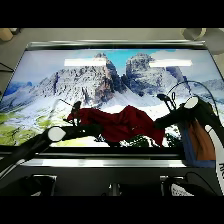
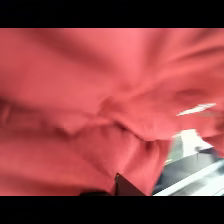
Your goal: Fold the shirts.
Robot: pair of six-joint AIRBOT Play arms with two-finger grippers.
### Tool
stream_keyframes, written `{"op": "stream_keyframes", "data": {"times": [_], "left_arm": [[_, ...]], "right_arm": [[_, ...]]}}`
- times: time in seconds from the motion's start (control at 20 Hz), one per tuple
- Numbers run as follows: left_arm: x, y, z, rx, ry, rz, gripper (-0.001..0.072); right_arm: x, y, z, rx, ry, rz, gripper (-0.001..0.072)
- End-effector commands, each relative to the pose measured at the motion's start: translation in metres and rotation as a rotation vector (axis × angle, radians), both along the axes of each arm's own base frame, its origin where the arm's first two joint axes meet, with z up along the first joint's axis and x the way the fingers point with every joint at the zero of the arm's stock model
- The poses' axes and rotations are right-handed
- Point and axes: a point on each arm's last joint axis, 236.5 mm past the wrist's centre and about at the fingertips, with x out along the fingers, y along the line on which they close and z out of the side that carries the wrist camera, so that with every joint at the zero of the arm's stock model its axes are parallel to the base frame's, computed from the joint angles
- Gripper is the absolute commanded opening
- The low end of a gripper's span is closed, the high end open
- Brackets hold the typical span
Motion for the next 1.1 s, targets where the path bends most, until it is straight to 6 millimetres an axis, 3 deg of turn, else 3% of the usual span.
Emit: {"op": "stream_keyframes", "data": {"times": [0.0,0.1,0.15,0.2,0.25,0.3,0.35,0.4,0.5,0.7,0.85,0.95,1.05], "left_arm": [[0.031,0.034,0.144,-0.015,-0.437,-0.015,0.0028],[0.032,0.08,0.28,-0.076,-0.747,0.101,0.0028],[0.017,0.107,0.351,-0.103,-0.91,0.161,0.0028],[-0.006,0.129,0.41,-0.135,-1.042,0.211,0.0028],[-0.034,0.151,0.462,-0.161,-1.165,0.258,0.0028],[-0.059,0.166,0.497,-0.186,-1.252,0.291,0.0027],[-0.079,0.177,0.521,-0.204,-1.313,0.316,0.0028],[-0.089,0.183,0.532,-0.23,-1.327,0.333,0.0028],[-0.088,0.181,0.531,-0.284,-1.268,0.341,0.0028],[-0.08,0.173,0.516,-0.255,-1.215,0.308,0.0028],[-0.068,0.171,0.5,-0.173,-1.184,0.294,0.0028],[-0.039,0.18,0.459,-0.02,-1.067,0.317,0.0028],[-0.002,0.199,0.404,0.149,-0.891,0.374,0.0028]], "right_arm": [[0.037,0.0,0.104,-0.009,-0.278,0.033,0.0016],[0.06,-0.008,0.239,-0.055,-0.655,-0.016,0.0016],[0.056,-0.015,0.321,-0.097,-0.887,-0.058,0.0017],[0.039,-0.027,0.404,-0.149,-1.126,-0.122,0.0017],[0.012,-0.041,0.47,-0.195,-1.311,-0.204,0.0017],[-0.021,-0.053,0.52,-0.21,-1.444,-0.301,0.0016],[-0.055,-0.062,0.552,-0.205,-1.529,-0.386,0.0016],[-0.076,-0.063,0.565,-0.184,-1.561,-0.421,0.0016],[-0.102,-0.056,0.574,-0.146,-1.592,-0.42,0.0016],[-0.111,-0.062,0.576,-0.184,-1.609,-0.431,0.0016],[-0.093,-0.067,0.569,-0.221,-1.58,-0.425,0.0016],[-0.063,-0.074,0.555,-0.271,-1.532,-0.405,0.0016],[-0.017,-0.075,0.526,-0.283,-1.427,-0.371,0.0017]]}}
